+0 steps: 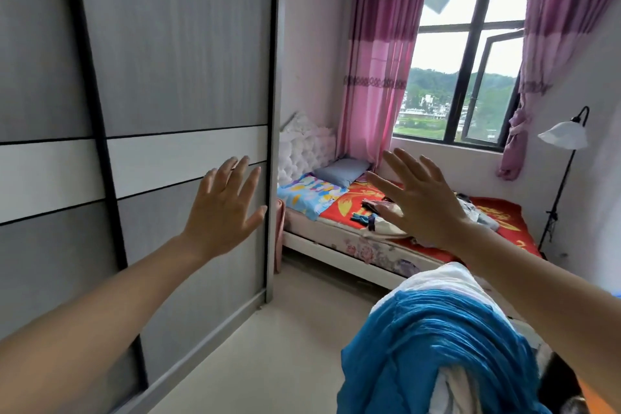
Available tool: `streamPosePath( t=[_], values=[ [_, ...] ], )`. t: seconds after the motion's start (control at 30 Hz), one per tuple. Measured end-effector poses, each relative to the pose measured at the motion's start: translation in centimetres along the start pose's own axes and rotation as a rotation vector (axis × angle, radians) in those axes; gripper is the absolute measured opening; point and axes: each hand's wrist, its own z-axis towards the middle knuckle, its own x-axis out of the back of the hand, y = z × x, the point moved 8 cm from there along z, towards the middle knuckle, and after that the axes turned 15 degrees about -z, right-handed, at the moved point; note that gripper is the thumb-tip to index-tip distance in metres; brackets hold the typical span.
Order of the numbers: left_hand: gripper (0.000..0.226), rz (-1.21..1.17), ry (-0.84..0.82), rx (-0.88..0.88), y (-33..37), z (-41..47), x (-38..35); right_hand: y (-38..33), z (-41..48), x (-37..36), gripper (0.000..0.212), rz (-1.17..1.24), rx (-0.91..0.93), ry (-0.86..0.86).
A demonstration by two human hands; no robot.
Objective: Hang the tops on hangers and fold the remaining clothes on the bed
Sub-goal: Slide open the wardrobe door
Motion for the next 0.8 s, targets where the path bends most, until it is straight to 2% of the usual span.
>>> streamPosePath(
  t=[0.17, 0.37, 0.63, 0.7, 0.8],
  values=[
    [0.059, 0.158, 0.013, -0.185, -0.9, 3.0, -4.0, -0.4, 2.7, -6.7, 0.048, 0.037, -0.020, -0.011],
    [0.059, 0.187, -0.019, -0.107, -7.8, 5.4, -10.7, -3.5, 6.8, -15.6, 0.052, 0.051, 0.020, -0.017],
    [0.060, 0.057, -0.028, -0.044, -17.2, 13.0, -19.9, -4.3, 13.5, -26.1, 0.047, -0.026, 0.059, -0.089],
    [0.061, -0.001, -0.013, -0.052, -18.0, 15.5, -22.9, -3.2, 14.5, -28.5, 0.045, -0.041, 0.002, -0.105],
    [0.061, -0.106, 0.012, -0.074, -16.7, 18.7, -27.7, -2.1, 14.6, -31.6, 0.052, -0.058, -0.046, -0.154]
  ],
)
